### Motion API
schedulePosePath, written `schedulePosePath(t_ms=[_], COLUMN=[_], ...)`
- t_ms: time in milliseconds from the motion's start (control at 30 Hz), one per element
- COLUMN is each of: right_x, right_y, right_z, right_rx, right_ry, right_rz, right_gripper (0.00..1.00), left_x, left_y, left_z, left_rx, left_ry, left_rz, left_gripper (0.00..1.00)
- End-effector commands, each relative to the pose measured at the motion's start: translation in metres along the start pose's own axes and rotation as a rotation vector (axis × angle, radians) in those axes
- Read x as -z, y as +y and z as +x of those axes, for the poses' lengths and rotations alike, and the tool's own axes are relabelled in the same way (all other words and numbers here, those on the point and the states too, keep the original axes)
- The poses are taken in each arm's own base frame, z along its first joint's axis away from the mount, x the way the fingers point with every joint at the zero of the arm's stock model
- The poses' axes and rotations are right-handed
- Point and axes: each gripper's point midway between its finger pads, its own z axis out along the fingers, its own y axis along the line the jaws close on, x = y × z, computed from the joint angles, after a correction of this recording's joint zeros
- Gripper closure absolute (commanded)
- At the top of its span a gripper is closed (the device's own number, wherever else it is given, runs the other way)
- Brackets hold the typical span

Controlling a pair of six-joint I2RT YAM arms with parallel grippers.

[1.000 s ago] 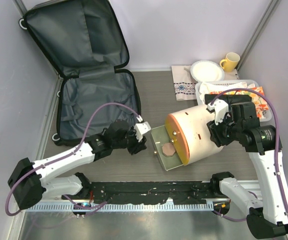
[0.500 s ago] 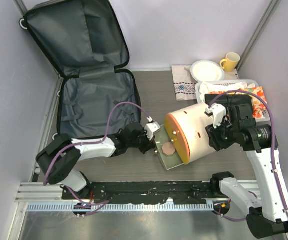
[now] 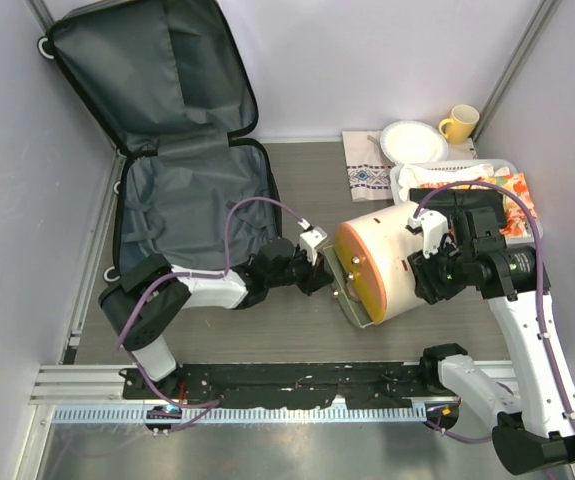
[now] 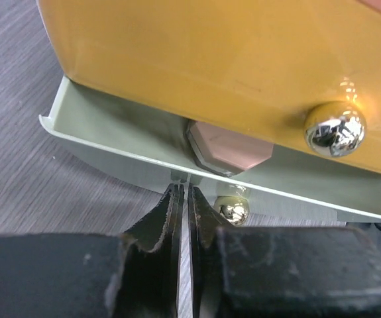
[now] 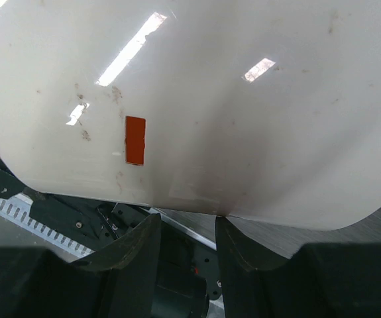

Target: Open, take out, and arrange the luggage

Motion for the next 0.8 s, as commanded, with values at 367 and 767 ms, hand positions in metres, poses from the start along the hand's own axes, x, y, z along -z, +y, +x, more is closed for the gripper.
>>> schedulePosePath(t_ms=[367,767], right_x=[-0.003,0.031], right_y=[0.004,0.009], right_z=[-0.001,-0.035], right_rx=[-0.009,0.024], right_ry=[0.008,-0.139], right_rz=[-0.032,-0.032], right_gripper=[0.56,0.56], left_x=[-0.037,0.081], left_y=[-0.022,0.023], left_z=[-0.065,-0.08], left_rx=[0.066,-0.01], left_ry=[-0.252,-0.044], left_rz=[0.09,-0.03], left_gripper=[0.79,0.66])
